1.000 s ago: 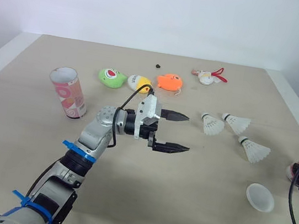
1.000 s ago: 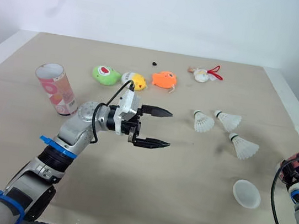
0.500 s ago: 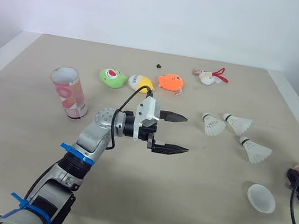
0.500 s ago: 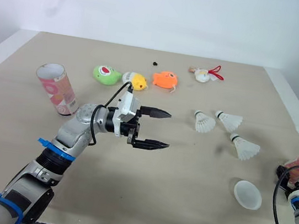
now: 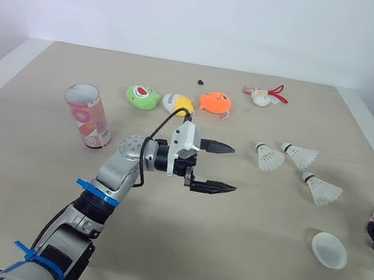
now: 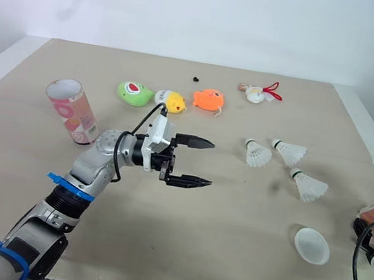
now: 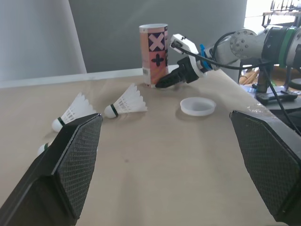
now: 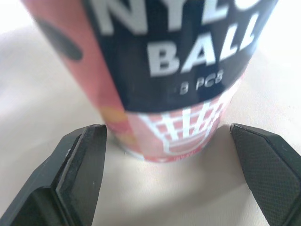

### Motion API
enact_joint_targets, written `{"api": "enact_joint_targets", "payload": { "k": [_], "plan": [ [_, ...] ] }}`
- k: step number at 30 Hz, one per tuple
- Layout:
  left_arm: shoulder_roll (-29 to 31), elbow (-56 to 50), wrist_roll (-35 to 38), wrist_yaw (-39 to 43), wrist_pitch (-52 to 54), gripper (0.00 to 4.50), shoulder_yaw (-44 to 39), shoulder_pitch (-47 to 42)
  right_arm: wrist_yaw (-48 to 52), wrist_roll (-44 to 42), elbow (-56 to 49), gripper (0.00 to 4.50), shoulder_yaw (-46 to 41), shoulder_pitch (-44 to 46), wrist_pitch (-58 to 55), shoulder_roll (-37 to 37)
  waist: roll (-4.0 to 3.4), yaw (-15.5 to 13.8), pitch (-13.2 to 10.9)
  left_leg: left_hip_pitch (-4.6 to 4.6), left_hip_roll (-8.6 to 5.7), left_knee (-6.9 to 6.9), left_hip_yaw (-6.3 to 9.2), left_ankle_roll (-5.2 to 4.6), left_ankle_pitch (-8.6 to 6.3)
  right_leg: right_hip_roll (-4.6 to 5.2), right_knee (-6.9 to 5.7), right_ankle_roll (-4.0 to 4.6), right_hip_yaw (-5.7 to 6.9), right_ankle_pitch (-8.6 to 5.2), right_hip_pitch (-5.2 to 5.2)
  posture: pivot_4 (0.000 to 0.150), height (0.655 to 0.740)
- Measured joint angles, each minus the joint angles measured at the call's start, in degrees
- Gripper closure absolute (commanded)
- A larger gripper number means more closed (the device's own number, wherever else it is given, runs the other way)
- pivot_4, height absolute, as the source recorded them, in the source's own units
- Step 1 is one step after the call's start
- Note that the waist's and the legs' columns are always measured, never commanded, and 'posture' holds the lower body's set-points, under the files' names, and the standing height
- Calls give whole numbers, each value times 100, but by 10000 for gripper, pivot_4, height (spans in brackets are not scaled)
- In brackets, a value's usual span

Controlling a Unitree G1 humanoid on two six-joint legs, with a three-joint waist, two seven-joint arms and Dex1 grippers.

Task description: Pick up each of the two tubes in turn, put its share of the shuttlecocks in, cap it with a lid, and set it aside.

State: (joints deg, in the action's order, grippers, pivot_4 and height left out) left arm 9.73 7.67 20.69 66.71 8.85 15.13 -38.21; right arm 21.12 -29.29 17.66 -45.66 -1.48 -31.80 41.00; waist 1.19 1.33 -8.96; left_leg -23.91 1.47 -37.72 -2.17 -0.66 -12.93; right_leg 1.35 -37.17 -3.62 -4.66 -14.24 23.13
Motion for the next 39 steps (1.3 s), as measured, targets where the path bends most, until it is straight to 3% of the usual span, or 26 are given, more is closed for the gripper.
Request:
{"api": "enact_joint_targets", "payload": {
  "k": [11, 16, 22, 27, 31, 34, 39],
  "plan": [
    [94, -31, 23, 12, 46, 0, 0, 24, 805, -687, -1073, 119, -213, -945, -792, 0, -8, 0, 4, -1, 2, 4, 3, 0, 0, -1, 1, 0, -2, 0, 3, 1500, 7400],
    [596, -457, 22, -58, 346, 0, -48, 493, 1658, -1417, -1841, 119, -841, -1656, -1205, 113, -38, 5, 16, 0, 5, 14, 3, -1, -1, -1, 2, -1, -11, -2, 10, 1500, 7400],
    [1134, -1590, 128, -597, 1144, 0, -244, 1297, 2773, -2595, -3714, 119, -1258, -2259, -1455, 273, -26, 16, 11, 9, 25, 13, 8, 1, 2, -14, 1, 10, -4, 9, 7, 1500, 7400],
    [1444, -2389, 260, -1234, 1788, 0, -641, 1879, 2848, -2998, -4806, 119, -70, -1784, -1534, 490, -13, 19, 4, 14, 28, 13, 0, -10, 11, -2, 1, 31, -9, 5, 6, 1500, 7400],
    [1571, -3058, 345, -1873, 2085, 0, -1084, 2659, 2840, -2656, -5357, 119, 1751, -875, -1462, 729, 0, 31, -3, 10, 30, 13, -6, -8, 11, 4, 2, 18, -11, 9, 14, 1500, 7400],
    [1577, -3509, 446, -2304, 2133, 0, -1545, 3347, 2863, -2262, -5250, 119, 2780, -49, -1331, 712, 17, 25, -12, -3, 28, 13, 1, -7, 11, 6, 2, 5, -7, 13, 23, 1500, 7400],
    [1284, -3950, 468, -3064, 1801, 0, -2499, 4527, 3099, -1855, -4569, 119, 3647, 1043, -1081, 612, 38, -32, -14, -16, 22, 13, 12, -8, 11, 17, 6, 42, 11, 27, 22, 1500, 7400]
  ]
}}
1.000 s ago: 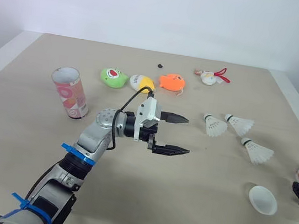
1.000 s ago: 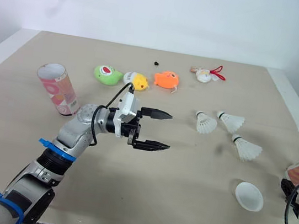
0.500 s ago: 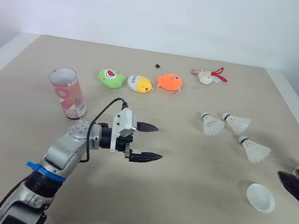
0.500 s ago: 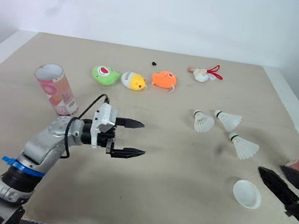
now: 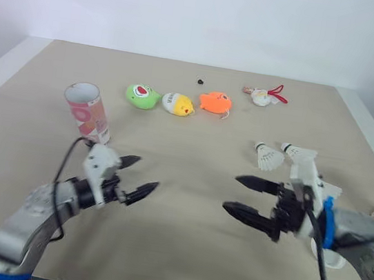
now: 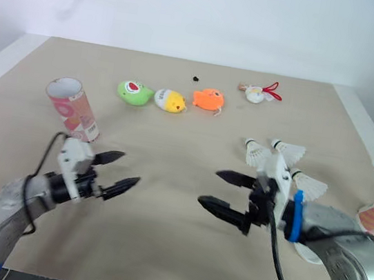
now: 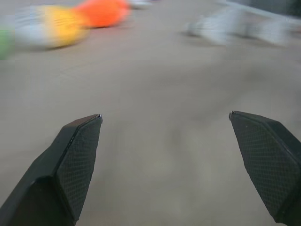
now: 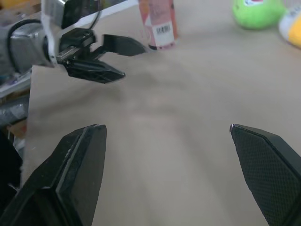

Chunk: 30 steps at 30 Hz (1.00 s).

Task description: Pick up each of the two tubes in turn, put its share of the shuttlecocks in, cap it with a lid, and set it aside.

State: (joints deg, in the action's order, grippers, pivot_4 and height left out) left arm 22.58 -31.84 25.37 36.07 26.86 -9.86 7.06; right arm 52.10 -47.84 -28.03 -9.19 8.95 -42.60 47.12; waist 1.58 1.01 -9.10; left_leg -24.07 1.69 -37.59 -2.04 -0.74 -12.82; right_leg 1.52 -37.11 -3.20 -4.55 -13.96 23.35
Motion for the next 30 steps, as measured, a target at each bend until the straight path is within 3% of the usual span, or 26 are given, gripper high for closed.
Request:
{"api": "enact_joint_targets", "payload": {
  "k": [5, 7, 20, 30],
  "plan": [
    [-985, -230, 144, -1011, -565, 0, -972, 894, 387, 494, 796, 119, 740, 606, 366, -377, 10, 22, 0, -2, -1, 0, -2, -1, -1, 9, 6, 7, 8, 7, 1, 1500, 7400],
    [-1086, -229, 180, -1271, -713, 0, -1261, 1015, 461, 675, 962, 119, 976, 742, 489, -520, 11, 15, -1, -2, 2, -2, 4, 2, 2, 2, 5, 16, 18, 11, 0, 1500, 7400],
    [-753, 422, 172, -1955, -667, 0, -1437, 254, 223, 1074, 1026, 119, 1326, 993, 773, -1332, 14, 29, 1, -1, 8, -6, 2, 6, 9, -11, 3, 21, 24, 22, 2, 1500, 7400],
    [-248, 1352, 147, -1666, -575, 0, -1054, -663, -701, 1219, 762, 119, 1160, 1092, 841, -1756, 16, 30, 1, -3, 8, -5, 2, 13, 13, -9, 0, 24, 27, 25, 3, 1500, 7400]
  ]
}}
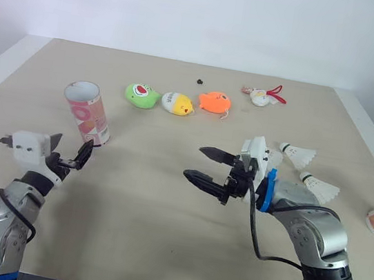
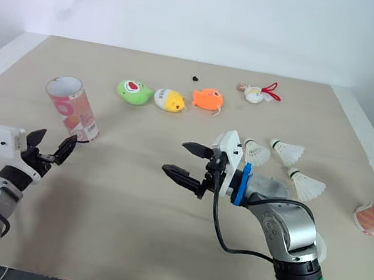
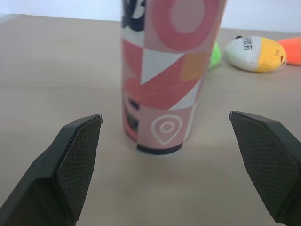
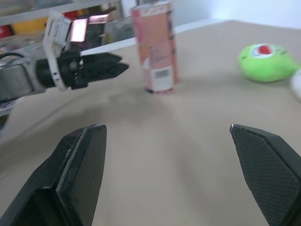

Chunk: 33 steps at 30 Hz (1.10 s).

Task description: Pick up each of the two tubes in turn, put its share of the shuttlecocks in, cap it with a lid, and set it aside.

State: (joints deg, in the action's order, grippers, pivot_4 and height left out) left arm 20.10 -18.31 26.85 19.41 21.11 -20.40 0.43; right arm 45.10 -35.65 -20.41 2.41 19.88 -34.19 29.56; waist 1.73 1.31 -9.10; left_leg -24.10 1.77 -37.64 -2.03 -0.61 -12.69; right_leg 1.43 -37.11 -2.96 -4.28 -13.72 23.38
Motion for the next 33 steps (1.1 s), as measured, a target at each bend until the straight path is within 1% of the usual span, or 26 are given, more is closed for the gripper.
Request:
{"api": "enact_joint_targets", "payload": {
  "k": [6, 12, 22, 29, 32, 33],
  "plan": [
    [396, 508, -155, 246, 8, 0, 158, -401, -165, -5, -270, 119, -53, -10, 0, 5, 0, 1, 0, 0, 0, 2, 1, 0, 0, -2, 0, 4, 3, 0, 1, 1500, 7400],
    [580, 1103, -335, 387, -19, 0, 222, -740, -287, -12, -318, 119, -131, -123, -19, 22, 1, 1, 0, -1, 2, 2, 1, 0, 0, -1, -1, 3, 3, 0, 1, 1500, 7400],
    [613, 2018, -672, 490, -139, 0, 489, -1648, -440, -23, -495, 119, -289, -271, -86, 48, 2, -2, 1, -7, 0, 3, 1, 1, 1, -2, 0, 0, 5, 0, 2, 1500, 7400],
    [608, 2395, -791, 512, -226, 0, 615, -1900, -543, -106, -558, 119, -320, -334, -168, 71, 2, 0, 1, -7, 0, 3, 13, 1, 1, -1, 0, -1, 5, 1, 1, 1500, 7400],
    [588, 2566, -832, 456, -280, 8086, 615, -2035, -557, -119, -621, 0, -334, -340, -185, 93, 2, -1, 0, -8, -1, 3, 19, 2, 1, -1, -1, -2, 6, 1, 0, 1500, 7400],
    [581, 2589, -834, 450, -295, 12612, 615, -2057, -560, -123, -644, 0, -341, -341, -187, 96, 2, -1, 0, -9, -1, 3, 20, 2, 1, -1, 0, -2, 6, 1, 1, 1500, 7400]
  ]
}}
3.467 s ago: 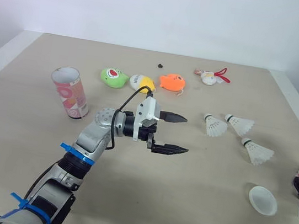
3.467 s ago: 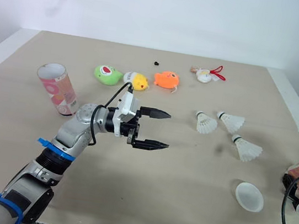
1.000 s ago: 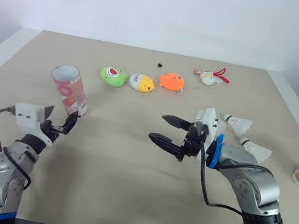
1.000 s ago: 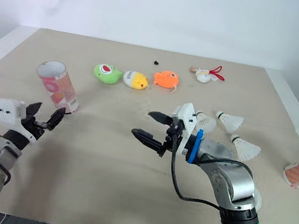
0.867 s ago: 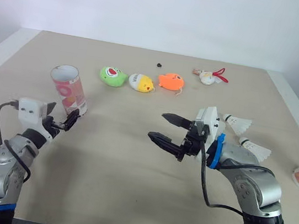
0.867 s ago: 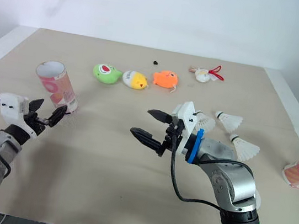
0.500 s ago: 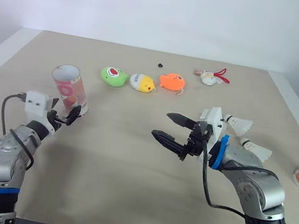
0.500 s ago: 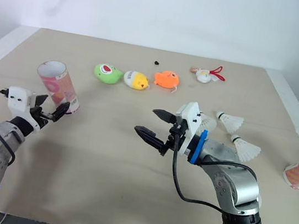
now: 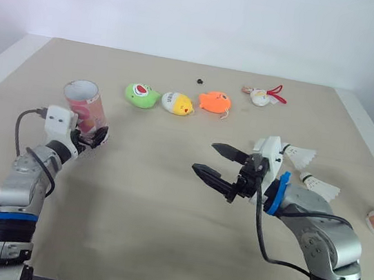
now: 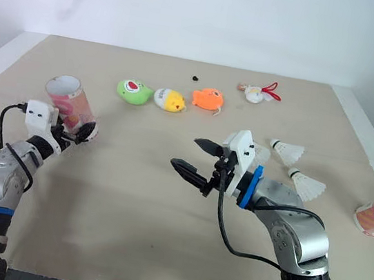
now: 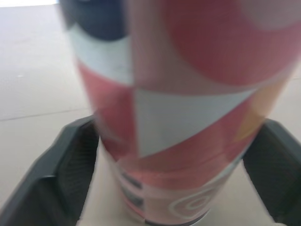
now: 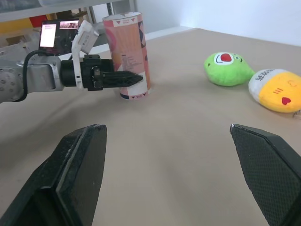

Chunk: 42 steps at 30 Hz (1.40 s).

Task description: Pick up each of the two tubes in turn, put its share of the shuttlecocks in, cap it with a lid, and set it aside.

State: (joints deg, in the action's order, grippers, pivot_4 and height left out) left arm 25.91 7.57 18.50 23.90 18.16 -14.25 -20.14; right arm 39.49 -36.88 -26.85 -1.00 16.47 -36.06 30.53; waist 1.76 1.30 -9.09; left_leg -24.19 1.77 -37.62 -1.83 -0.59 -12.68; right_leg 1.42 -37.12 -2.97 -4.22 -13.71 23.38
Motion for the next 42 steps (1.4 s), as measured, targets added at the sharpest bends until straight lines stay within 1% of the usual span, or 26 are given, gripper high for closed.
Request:
{"api": "enact_joint_targets", "payload": {
  "k": [1, 2, 9, 14, 15, 17, 18, 20, 21, 24, 28, 29, 35, 38, 42],
  "plan": [
    [-4, 28, 1, 5, -28, 15459, 0, -17, -4, -4, -16, 0, -9, 0, -3, 9, 0, 0, 0, -1, 0, 0, 1, 0, 0, 1, 0, -1, 0, 0, 0, 1500, 7400],
    [-5, 49, 1, 8, -38, 17126, 0, -33, -10, -7, -31, 0, -22, -4, -10, 24, 0, 0, 0, -1, -1, 0, 1, 0, 0, 1, 0, -1, 0, -1, 0, 1500, 7400],
    [-4, 113, -14, 91, -142, 17126, 17, -52, -69, -105, -98, 0, -146, -32, -71, 97, 0, 0, 0, -1, -1, 0, 7, 0, 0, 1, 0, -1, 1, -1, -1, 1500, 7400],
    [0, 142, -36, 443, -343, 17126, 145, -66, -33, -231, -103, 0, -180, -47, -170, 228, 0, 0, 0, -3, -2, 0, 7, 1, 1, 1, 0, -1, 1, -1, -1, 1500, 7400],
    [15, 131, -19, 589, -360, 17126, 204, -88, 6, -309, -119, 0, -241, -75, -222, 291, 0, 0, 0, -4, -3, 0, 7, 1, 1, 1, 0, -1, 1, -1, -1, 1500, 7400],
    [186, -4, 38, 1143, -462, 17126, 422, -108, 101, -631, -219, 0, -564, -229, -390, 542, 1, -10, 0, -11, -6, 0, 13, 1, 1, 2, 1, -4, 4, -3, -1, 1500, 7400],
    [242, -42, 54, 1259, -475, 17126, 454, -112, 133, -696, -249, 0, -646, -261, -418, 601, 0, -8, 0, -11, -6, 0, 14, 1, 0, 2, 1, -4, 4, -3, 0, 1500, 7400],
    [466, -231, 141, 1906, -522, 17126, 649, -165, 251, -1075, -396, 0, -1009, -465, -554, 849, 0, -6, 0, -12, -5, 0, 16, 1, 0, 1, 1, -2, 6, -5, -1, 1500, 7400],
    [526, -284, 163, 2059, -549, 17126, 703, -169, 283, -1144, -429, 0, -1085, -510, -582, 896, 0, -5, 0, -11, -5, 1, 16, 1, 0, 1, 1, -2, 6, -5, -1, 1500, 7400],
    [1020, -518, 192, 3239, -579, 17126, 1266, -224, 327, -1497, -700, 0, -1474, -900, -753, 1248, -1, -2, -1, -10, -5, 2, 15, 1, 0, 0, 0, 2, 6, -11, -1, 1500, 7400],
    [1261, -613, 262, 4170, -390, 17126, 1732, -365, 259, -1682, -848, 0, -1791, -1160, -856, 1447, -1, -2, -1, -6, -2, 2, 14, 0, 1, -1, 0, 3, 7, -10, -2, 1500, 7400],
    [1361, -656, 300, 4516, -225, 17126, 1917, -477, 186, -1694, -900, 0, -1920, -1294, -902, 1513, -1, -2, -1, -5, -2, 2, 14, 0, 1, -2, 0, 3, 7, -10, -2, 1500, 7400],
    [1412, -706, 356, 5409, 292, 17126, 2457, -1303, -93, -1625, -1069, 0, -2256, -2110, -972, 1576, -2, -17, -1, -13, -11, -1, 16, -1, 1, -3, 0, -3, 12, -18, -3, 1500, 7400],
    [1437, -703, 298, 5675, 362, 17126, 2660, -1457, -180, -1614, -1143, 0, -2469, -2490, -975, 1573, -4, 8, -1, -13, -15, 0, 18, -3, 0, -4, 0, -6, 6, -20, -1, 1500, 7400],
    [1412, -623, 143, 5780, 280, 17126, 2803, -1487, -346, -1597, -1251, 0, -2687, -2767, -921, 1503, -4, 5, -1, -11, -12, -1, 22, -3, 1, -13, 0, -5, 12, -18, -2, 1500, 7400]
  ]
}}
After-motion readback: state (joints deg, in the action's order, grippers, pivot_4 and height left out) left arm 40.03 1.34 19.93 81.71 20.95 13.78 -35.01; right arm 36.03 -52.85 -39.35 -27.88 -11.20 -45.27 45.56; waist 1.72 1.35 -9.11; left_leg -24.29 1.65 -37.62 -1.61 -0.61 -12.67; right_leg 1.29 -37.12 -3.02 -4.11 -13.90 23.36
